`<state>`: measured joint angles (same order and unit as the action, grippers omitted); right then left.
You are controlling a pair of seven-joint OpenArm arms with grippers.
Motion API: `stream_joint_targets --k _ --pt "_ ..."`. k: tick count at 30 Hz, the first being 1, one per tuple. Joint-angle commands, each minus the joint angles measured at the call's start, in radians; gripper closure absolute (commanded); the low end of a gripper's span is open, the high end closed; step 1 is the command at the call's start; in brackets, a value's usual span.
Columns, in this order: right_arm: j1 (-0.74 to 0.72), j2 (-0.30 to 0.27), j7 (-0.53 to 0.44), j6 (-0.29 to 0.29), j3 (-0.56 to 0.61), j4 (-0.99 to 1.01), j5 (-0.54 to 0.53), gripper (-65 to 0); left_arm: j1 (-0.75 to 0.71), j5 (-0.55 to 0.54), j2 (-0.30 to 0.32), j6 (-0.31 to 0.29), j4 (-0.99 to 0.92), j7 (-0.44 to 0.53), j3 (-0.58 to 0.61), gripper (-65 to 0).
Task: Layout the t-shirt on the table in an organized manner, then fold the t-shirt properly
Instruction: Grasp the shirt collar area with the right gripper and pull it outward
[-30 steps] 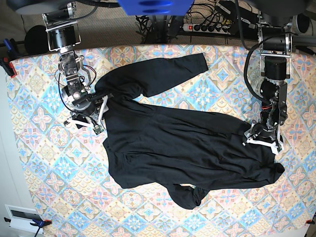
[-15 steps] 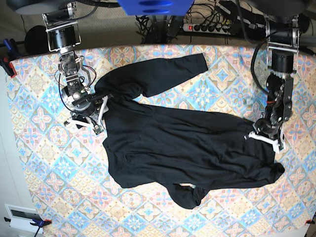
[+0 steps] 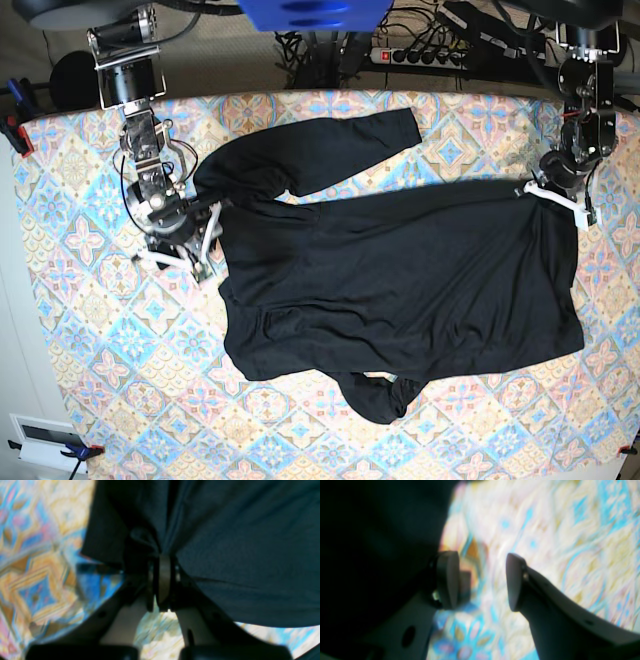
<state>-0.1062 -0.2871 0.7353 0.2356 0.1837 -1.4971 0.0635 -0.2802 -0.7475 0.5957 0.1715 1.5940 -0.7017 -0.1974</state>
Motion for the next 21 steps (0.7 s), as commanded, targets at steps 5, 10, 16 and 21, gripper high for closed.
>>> stream_joint_targets --k 5,10,16,21 --pt "-0.028 -0.007 -0.015 -0.003 0.04 -0.018 0.0 -28.4 -0.02 0.159 0.019 -0.003 -0.014 0.02 -0.009 0.0" --pt "-0.02 0.012 -0.013 -0.003 0.099 -0.036 0.0 -28.4 -0.017 0.208 0.016 -0.003 -0.025 0.018 -0.015 -0.3" --pt "-0.02 0.056 0.027 0.074 0.098 -0.095 -0.001 -28.5 -0.02 0.181 0.014 -0.003 -0.022 0.015 -0.015 -12.5" --pt "-0.028 0.085 0.027 0.126 0.07 -0.075 -0.003 -28.5 -0.02 0.059 0.022 -0.003 -0.025 0.014 -0.018 -27.7"
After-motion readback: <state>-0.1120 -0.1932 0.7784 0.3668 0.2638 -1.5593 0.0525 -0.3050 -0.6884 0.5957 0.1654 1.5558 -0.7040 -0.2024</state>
